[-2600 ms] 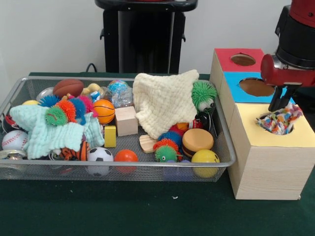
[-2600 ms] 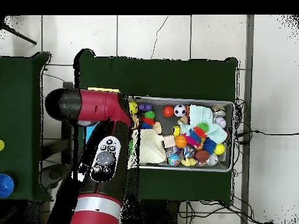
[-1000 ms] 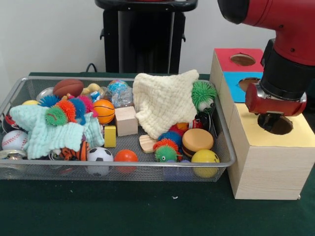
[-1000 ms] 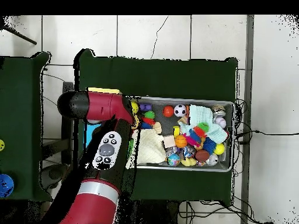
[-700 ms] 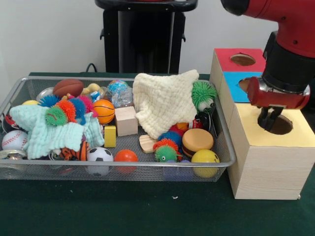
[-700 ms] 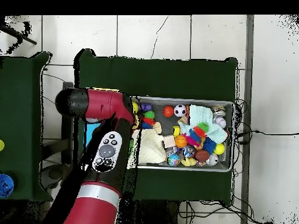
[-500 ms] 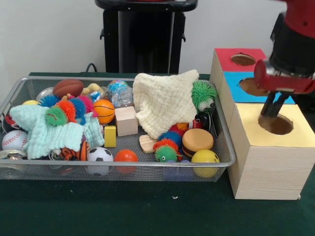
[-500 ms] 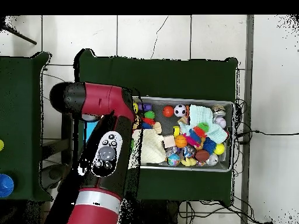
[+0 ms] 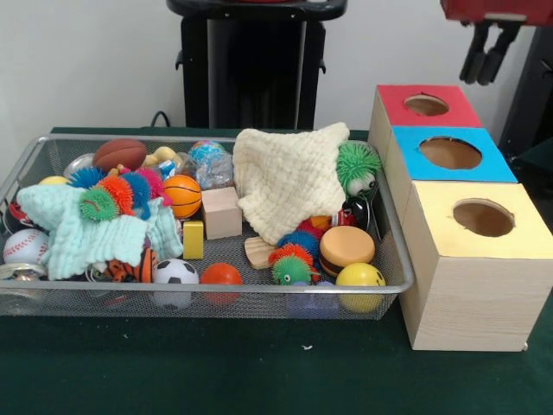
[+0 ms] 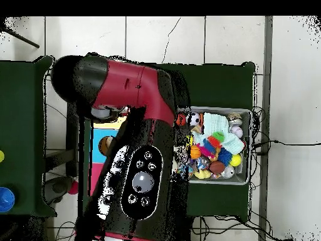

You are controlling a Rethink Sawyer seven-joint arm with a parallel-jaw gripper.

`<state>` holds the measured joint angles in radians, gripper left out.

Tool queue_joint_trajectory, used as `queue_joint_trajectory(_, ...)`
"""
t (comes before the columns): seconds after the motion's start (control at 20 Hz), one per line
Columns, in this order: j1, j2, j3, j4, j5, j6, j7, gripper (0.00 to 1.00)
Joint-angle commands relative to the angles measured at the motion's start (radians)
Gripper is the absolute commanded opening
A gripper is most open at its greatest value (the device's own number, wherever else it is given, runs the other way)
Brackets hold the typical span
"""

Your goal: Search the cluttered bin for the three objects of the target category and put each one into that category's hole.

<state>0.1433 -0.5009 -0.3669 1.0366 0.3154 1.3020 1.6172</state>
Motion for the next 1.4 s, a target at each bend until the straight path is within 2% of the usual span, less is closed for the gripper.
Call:
queue_joint_trajectory(0.05, -0.085, -0.029, 0.045, 0.010, -0.140, -0.084, -0.083, 0.00)
queue_joint_trajectory(0.2, -0.127, -0.030, 0.077, 0.048, -0.212, -0.209, -0.190, 0.00)
queue_joint_trajectory(0.3, -0.160, -0.042, 0.108, 0.102, -0.219, -0.301, -0.191, 0.00)
queue_joint_trajectory(0.45, -0.199, -0.061, 0.144, 0.149, -0.231, -0.367, -0.185, 0.00)
queue_joint_trajectory(0.75, -0.257, -0.084, 0.200, 0.175, -0.286, -0.411, -0.243, 0.00)
queue_joint_trajectory(1.4, -0.379, -0.119, 0.331, 0.199, -0.404, -0.472, -0.292, 0.00)
